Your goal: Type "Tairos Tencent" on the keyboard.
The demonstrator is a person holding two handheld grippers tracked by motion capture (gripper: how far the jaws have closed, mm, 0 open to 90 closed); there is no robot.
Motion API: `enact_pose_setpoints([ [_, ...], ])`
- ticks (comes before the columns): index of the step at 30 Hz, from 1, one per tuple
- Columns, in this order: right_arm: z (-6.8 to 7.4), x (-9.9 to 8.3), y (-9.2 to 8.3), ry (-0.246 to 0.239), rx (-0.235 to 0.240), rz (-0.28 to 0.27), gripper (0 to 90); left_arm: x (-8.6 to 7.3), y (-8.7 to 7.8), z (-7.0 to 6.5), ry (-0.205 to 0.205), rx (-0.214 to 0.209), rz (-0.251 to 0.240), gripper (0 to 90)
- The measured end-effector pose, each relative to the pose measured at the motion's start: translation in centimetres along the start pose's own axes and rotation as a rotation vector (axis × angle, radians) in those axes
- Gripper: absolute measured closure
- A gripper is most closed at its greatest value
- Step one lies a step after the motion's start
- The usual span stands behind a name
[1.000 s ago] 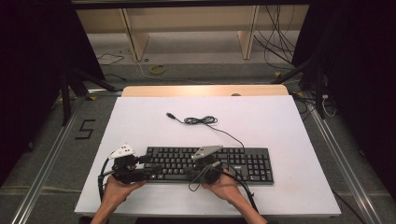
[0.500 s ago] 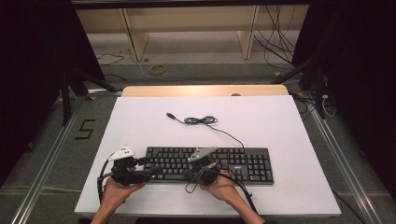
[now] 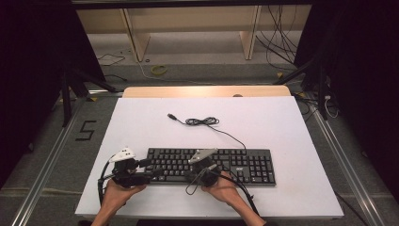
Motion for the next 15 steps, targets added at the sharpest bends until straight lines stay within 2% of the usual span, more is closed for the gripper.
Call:
enact_pose_setpoints([
  [4, -0.05, -0.15, 0.25, -0.013, -0.006, 0.01, 90.0, -0.03, 0.01, 0.05, 0.0, 0.0, 0.002, 30.5],
  [10, -0.02, -0.22, 0.23, -0.003, -0.01, 0.008, 90.0, -0.05, -0.07, 0.17, -0.001, 0.004, 0.001, 30.5],
  [15, -0.1, 0.0, -0.14, 0.017, 0.006, -0.008, 90.0, -0.04, -0.12, 0.26, -0.003, 0.005, -0.002, 30.5],
])
Point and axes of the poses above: each handheld gripper's, and its own axes: y roughly forward along the jaws, x roughly out of its top, z roughly to its left, the point moved 4 cm from there along y, roughly forward along the jaws, and after that the axes turned 14 degrees about y, right-handed, at the moved point
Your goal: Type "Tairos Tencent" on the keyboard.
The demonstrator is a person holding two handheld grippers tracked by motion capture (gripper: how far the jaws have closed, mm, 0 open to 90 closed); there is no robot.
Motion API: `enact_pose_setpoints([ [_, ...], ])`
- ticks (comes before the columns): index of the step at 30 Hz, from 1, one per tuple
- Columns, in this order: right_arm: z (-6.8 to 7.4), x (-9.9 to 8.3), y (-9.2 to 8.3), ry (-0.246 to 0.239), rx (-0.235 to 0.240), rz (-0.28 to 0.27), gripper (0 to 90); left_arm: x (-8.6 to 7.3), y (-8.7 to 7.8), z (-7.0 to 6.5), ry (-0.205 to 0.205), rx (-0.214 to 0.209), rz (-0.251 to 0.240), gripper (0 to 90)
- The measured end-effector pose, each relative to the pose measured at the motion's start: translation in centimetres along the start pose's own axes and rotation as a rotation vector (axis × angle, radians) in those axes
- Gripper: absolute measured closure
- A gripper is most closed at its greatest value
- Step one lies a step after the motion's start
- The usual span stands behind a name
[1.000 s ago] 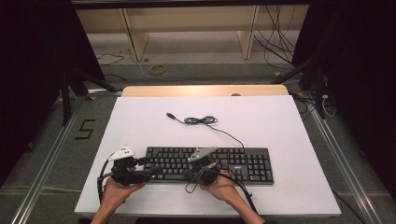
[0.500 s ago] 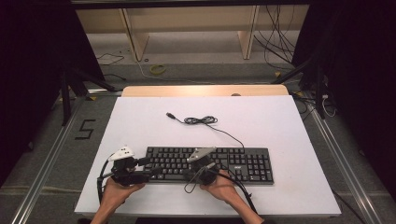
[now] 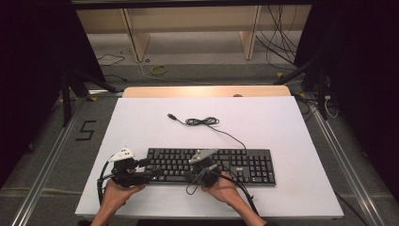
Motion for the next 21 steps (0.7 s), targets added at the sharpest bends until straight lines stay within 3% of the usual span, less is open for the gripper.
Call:
enact_pose_setpoints([
  [7, -0.3, 0.5, -0.8, 0.012, 0.015, -0.045, 84.8, 0.0, -0.1, 0.1, -0.003, 0.006, -0.002, 30.6],
  [21, -1.1, 1.5, -2.2, 0.048, 0.026, -0.096, 64.7, -0.1, 0.0, 0.1, 0.001, 0.007, 0.019, 31.2],
])
Point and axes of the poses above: each handheld gripper's, and its own axes: y roughly forward along the jaws, x roughly out of its top, z roughly to its left, the point moved 4 cm from there along y, roughly forward along the jaws, and after that the axes turned 14 degrees about y, right-handed, at the moved point
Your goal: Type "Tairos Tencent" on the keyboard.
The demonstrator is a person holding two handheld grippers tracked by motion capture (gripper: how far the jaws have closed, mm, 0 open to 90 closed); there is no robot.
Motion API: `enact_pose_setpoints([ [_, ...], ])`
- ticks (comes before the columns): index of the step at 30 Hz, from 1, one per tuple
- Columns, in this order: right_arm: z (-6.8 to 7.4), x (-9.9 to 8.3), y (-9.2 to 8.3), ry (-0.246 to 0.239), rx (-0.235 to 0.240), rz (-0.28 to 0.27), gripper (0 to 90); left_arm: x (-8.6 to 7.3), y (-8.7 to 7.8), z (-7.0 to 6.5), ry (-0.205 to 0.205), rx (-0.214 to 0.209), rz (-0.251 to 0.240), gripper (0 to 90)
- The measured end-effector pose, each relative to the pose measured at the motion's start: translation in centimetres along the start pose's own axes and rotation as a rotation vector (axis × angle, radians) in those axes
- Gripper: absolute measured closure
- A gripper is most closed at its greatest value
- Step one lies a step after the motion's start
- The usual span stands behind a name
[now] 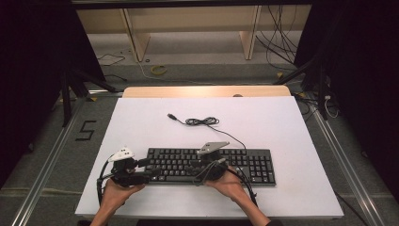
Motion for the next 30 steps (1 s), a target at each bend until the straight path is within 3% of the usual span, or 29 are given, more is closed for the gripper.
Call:
enact_pose_setpoints([
  [11, -0.3, 0.4, -0.1, 0.02, -0.007, -0.007, 52.0, -0.1, 0.0, 0.0, 0.006, -0.005, 0.009, 32.4],
  [30, 0.2, 1.8, 0.6, 0.019, 0.006, -0.013, 48.4, -0.3, 0.1, 0.1, 0.009, -0.013, 0.044, 40.4],
])
Point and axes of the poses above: each handheld gripper's, and its own axes: y roughly forward along the jaws, x roughly out of its top, z roughly to its left, the point moved 4 cm from there along y, roughly forward along the jaws, and after that the axes turned 14 degrees about y, right-handed, at the moved point
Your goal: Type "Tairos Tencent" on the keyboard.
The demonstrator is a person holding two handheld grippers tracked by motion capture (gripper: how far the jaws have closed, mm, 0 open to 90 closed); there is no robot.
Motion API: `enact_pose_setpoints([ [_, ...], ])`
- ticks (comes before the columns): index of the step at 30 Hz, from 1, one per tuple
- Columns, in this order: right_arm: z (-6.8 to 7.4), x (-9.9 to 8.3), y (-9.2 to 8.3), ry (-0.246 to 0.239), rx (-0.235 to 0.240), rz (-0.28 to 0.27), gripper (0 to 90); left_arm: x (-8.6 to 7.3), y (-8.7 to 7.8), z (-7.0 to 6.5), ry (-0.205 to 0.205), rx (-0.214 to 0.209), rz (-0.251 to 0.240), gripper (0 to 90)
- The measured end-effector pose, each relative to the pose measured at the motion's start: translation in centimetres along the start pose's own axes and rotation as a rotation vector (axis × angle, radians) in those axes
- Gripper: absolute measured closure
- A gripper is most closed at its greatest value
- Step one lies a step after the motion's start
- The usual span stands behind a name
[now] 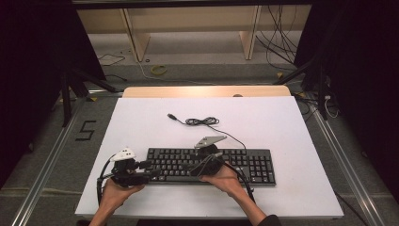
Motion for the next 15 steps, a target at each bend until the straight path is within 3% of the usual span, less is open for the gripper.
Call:
enact_pose_setpoints([
  [10, 0.6, 0.7, 0.9, -0.002, 0.011, 0.003, 48.6, -0.2, -0.1, 0.4, -0.007, 0.025, 0.047, 53.4],
  [15, 0.8, 1.0, 1.5, -0.003, 0.015, 0.01, 51.9, -0.4, -0.1, 0.6, -0.008, 0.015, 0.082, 63.9],
])
Point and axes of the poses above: each handheld gripper's, and its own axes: y roughly forward along the jaws, x roughly out of its top, z roughly to its left, the point moved 4 cm from there along y, roughly forward along the jaws, and after that the axes turned 14 degrees about y, right-handed, at the moved point
